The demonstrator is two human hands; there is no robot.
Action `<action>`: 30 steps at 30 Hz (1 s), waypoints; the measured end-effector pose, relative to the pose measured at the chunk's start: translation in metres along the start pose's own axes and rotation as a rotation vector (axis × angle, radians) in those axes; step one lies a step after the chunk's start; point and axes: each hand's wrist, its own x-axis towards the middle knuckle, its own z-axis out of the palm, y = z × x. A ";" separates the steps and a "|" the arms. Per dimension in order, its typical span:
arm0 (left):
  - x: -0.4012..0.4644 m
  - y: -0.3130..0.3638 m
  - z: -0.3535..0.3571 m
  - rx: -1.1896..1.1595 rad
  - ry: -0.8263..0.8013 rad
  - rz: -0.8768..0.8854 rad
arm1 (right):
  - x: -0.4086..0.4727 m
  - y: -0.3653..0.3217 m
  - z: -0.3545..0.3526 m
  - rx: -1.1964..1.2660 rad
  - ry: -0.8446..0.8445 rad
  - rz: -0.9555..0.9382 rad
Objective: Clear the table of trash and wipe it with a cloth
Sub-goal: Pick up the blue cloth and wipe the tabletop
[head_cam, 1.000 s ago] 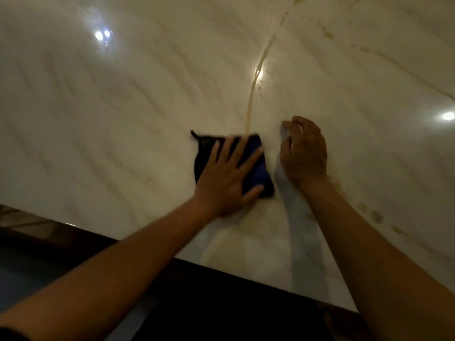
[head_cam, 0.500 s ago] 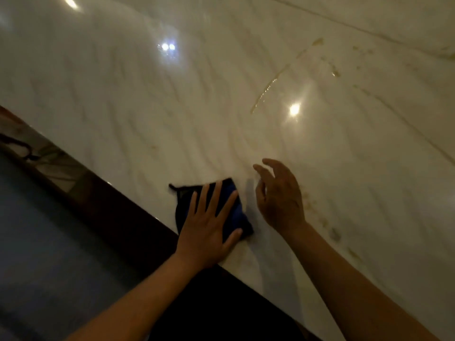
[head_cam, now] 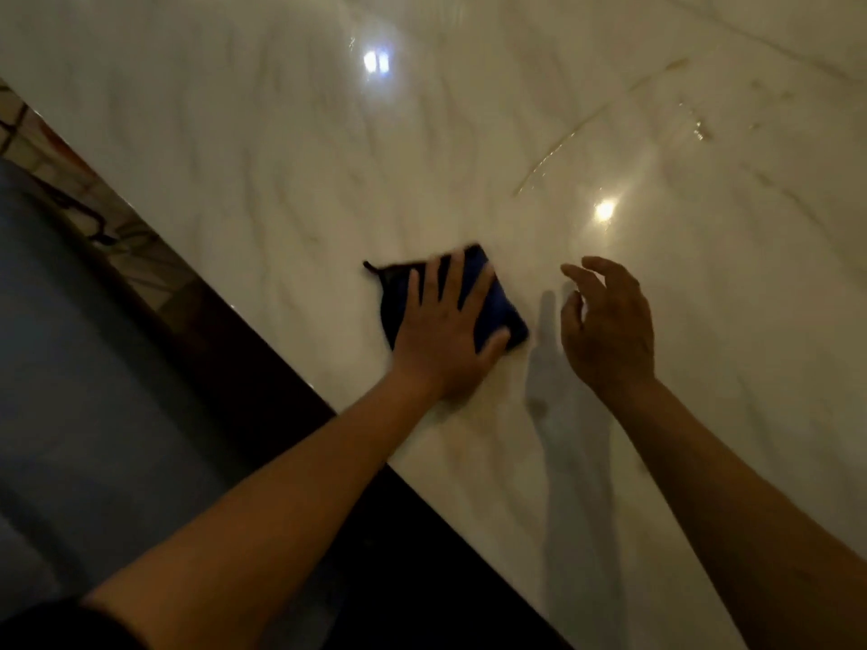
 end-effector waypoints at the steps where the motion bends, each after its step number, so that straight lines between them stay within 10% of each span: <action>1: -0.016 0.009 0.003 -0.003 -0.009 0.075 | 0.005 0.005 0.000 0.001 0.005 0.012; 9: 0.066 0.003 -0.008 0.053 -0.014 0.296 | 0.071 0.033 0.008 -0.172 -0.018 0.131; 17: 0.276 0.017 -0.035 0.061 -0.047 0.097 | 0.089 0.038 0.018 -0.155 0.079 0.247; 25: 0.229 0.026 -0.026 0.097 -0.051 0.519 | 0.191 0.091 0.007 -0.169 0.156 0.278; 30: 0.314 0.035 -0.034 0.097 -0.026 0.460 | 0.183 0.092 0.016 -0.263 0.150 0.242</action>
